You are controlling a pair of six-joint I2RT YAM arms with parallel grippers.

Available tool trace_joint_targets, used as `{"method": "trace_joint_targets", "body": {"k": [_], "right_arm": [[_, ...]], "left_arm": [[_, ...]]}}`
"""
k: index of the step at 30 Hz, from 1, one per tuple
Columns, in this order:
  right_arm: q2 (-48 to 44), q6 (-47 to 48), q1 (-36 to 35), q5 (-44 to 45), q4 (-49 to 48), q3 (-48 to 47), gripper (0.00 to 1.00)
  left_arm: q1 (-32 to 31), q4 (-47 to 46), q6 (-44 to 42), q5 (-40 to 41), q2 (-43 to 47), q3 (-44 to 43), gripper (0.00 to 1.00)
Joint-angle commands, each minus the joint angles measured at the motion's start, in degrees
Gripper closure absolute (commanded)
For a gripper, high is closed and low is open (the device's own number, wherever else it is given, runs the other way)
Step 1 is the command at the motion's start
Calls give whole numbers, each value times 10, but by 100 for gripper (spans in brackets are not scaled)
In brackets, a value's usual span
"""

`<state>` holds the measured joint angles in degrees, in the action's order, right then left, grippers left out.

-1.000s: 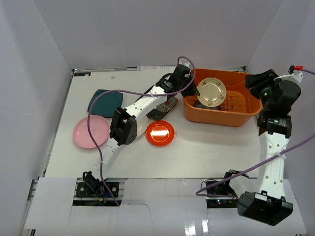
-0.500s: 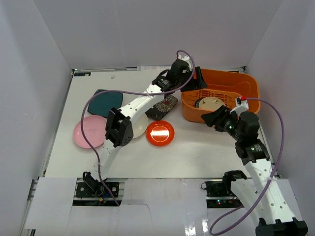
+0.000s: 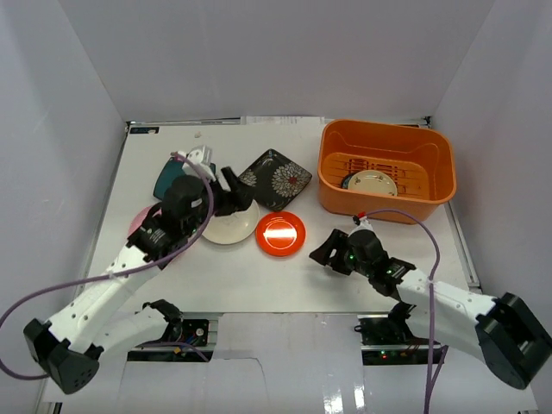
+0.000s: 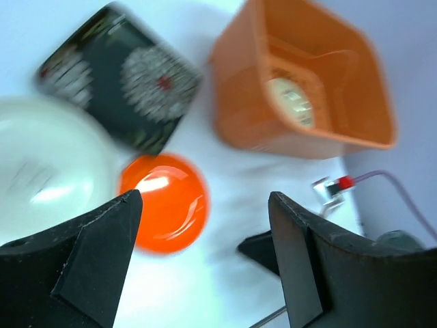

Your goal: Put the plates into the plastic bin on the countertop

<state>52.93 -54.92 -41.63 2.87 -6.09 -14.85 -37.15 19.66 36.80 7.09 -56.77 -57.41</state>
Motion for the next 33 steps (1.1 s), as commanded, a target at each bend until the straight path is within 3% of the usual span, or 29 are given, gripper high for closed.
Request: {"method": "trace_joint_targets", "body": {"k": [1,4,9,15,16,18,22,26,29,33], "right_arm": [[76,-70,-23,71,-146,-7,32],[167,-83,-43,101,-164,-46,34],[291,-123,-50,118,-208,-85,42],[347,-143,-50,151,-205,-108,67],[348,-143,-50,152,-194,-107,79],[334,-143,-51,156,-178,-102,91],[239,-82,-57,159,-112,-79,92],[6,14,-60,149,6,-76,92],[-108,85,-57,172,110,-145,92],[-117,198,-39,275,200,-320,92]], "left_arm": [[23,78,41,60,42,120,15],[39,116,85,99,97,175,14],[78,125,155,126,111,264,7],[124,39,152,107,62,292,4],[131,32,152,93,52,291,4],[157,0,155,75,33,292,3],[185,-45,162,43,-18,295,4],[193,-75,154,51,-48,308,5],[199,-115,151,43,-78,322,12],[201,-146,146,28,-116,317,33]]}}
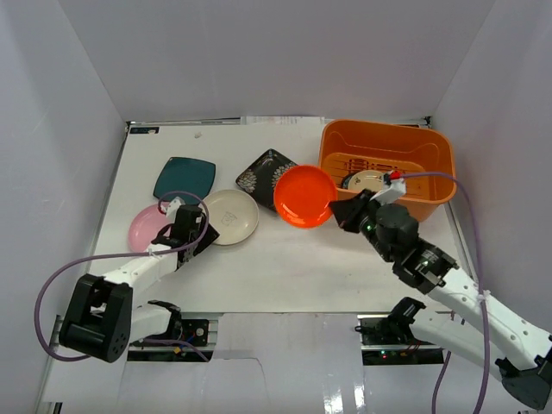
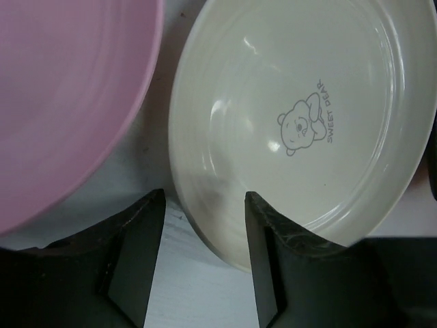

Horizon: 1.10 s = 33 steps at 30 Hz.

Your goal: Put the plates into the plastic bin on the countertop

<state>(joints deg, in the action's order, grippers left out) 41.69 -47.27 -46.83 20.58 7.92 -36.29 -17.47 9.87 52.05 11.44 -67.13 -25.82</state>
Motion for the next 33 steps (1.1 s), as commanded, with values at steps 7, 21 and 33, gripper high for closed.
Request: {"method": "trace_joint_targets", "body": {"k": [7,21,33], "right_arm": [[155,206,253,47,40,-256,92],[385,203,425,-24,39,-265,80],[222,133,263,-108,24,-229,25]], "left_arm": [[4,-63,-27,-42,-26,-4,98],[2,103,-102,-175,276,-85,100],[-30,153,-157,-181,298,-340,100]]}}
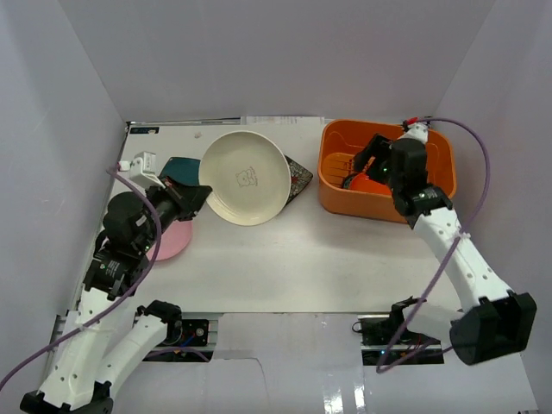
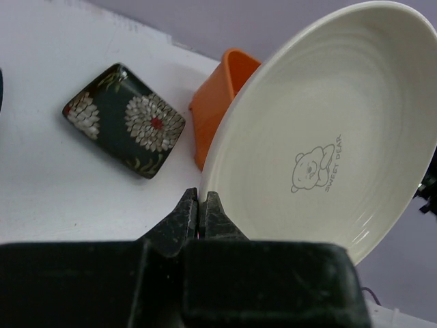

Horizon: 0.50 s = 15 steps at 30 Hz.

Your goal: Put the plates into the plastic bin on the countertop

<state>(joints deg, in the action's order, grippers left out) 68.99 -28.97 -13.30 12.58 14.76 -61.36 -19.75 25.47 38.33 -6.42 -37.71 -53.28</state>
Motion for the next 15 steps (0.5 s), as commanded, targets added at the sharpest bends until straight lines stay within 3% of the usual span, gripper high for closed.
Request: {"method": "trace_joint_targets", "body": {"k": [1,5,7,11,14,15], "right_arm": [[-55,-71,-143,-25,-62,60,26],[-7,-148,-325,42,-201,119,30],[80,-161,-405,64,-219,101,31],[251,-165,-492,71,-263,-34,30],[392,-159,-528,58,-248,-139,27],[456,-156,-535,60,-221,-216,27]], "left_arm": [[-12,-4,-23,1,3,-84,100],[-14,-5,-34,18,3,-160,100],[-17,-3,-35,17,4,-190,100],[-17,8,-30,13,10,-217,100],[-20,15,-27,11,15,-227,100],[-20,16,-27,10,15,-229,100]]}}
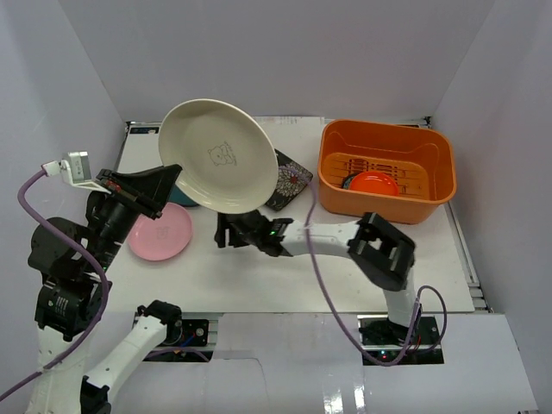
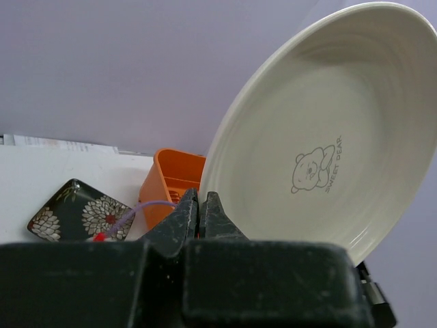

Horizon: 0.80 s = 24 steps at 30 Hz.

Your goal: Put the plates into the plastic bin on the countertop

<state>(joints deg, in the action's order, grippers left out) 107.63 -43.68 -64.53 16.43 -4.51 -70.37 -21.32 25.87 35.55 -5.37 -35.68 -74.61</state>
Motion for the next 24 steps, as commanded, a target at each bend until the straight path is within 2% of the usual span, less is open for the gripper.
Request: {"method": "trace_joint_targets", "body": {"k": [1,3,10,12,13,14,15,16,17,19,20,21,24], "right_arm": [[102,-10,-30,19,-14,-163,27],[179,-21,-34,7,6,-253,26],[347,-45,-33,35,118,-440,28],[357,-59,-35,43,129,-443,42],[350,-73,-35,48,126,-411,49],[322,-80,-36,51,97,-383,68],[304,-87,-37,59,75,-349,81],[279,-100,-38,60,54,-271,90],[225,-104,-38,59,-6,-230,92],[160,-104,-38,66,-59,-145,92],[125,-97,-38,67,-82,-67,92],[52,-86,-37,79,-107,-33,92],[-110,-8,-29,127,-108,61,92]], "left_arm": [[-6,15,0,-3,-5,-19,100],[-8,15,1,-6,-5,-18,100],[-15,2,16,-23,-5,33,100],[-15,0,15,-21,-5,46,100],[-15,-2,15,-19,-6,48,100],[-14,-2,15,-19,-8,52,100],[-15,-3,14,-17,-10,52,100],[-15,-4,12,-17,-14,51,100],[-15,-4,10,-15,-18,49,100],[-15,-6,8,-11,-28,40,100],[-15,-8,7,-11,-33,36,100],[-15,-10,7,-10,-39,28,100],[-14,-23,15,-13,-57,22,100]]}}
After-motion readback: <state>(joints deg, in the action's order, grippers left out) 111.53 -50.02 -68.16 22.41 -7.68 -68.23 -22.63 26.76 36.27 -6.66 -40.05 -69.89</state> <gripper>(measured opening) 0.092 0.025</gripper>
